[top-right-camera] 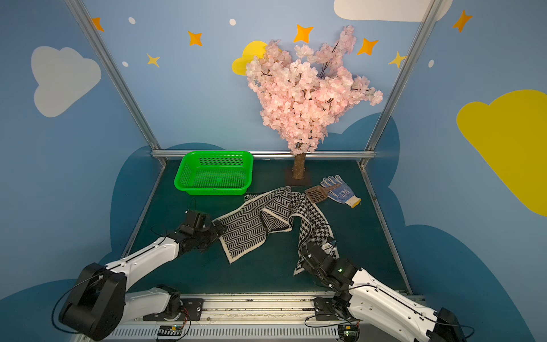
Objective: Roll up the scarf and place it into the basket
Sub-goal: Flatten out the scarf at the center of the board.
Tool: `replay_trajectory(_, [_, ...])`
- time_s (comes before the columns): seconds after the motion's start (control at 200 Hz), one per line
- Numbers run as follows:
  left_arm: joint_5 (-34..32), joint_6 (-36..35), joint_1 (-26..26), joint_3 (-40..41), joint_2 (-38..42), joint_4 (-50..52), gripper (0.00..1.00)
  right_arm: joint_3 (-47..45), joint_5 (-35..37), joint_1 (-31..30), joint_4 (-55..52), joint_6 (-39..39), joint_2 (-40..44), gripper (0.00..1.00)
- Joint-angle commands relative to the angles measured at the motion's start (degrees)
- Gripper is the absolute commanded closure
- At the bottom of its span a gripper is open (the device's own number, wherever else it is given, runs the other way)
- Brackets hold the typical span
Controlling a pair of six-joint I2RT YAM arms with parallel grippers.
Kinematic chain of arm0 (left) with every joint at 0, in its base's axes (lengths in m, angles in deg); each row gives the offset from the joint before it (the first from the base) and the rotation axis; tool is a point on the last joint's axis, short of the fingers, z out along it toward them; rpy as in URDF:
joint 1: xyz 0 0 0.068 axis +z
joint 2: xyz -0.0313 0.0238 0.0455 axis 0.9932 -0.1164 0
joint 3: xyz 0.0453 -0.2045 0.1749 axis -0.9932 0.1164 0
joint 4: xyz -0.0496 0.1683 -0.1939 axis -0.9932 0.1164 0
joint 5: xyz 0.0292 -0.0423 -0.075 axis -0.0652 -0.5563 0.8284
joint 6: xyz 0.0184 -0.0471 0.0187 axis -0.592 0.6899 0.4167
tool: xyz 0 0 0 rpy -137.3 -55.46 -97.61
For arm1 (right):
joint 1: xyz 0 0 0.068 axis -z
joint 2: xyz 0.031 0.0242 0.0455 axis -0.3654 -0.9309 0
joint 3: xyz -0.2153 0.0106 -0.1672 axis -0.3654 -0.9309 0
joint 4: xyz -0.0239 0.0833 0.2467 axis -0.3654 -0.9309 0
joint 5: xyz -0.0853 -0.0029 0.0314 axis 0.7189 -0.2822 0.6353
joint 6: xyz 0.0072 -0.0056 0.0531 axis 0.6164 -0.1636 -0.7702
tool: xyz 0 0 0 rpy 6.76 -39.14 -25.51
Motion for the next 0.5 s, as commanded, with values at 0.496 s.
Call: replay_trajectory(0.496, [2.86, 3.89, -2.32, 2.04, -7.65, -5.29, 0.47, 13.53, 7.84, 13.96, -10.64, 23.58, 9.61, 1.00])
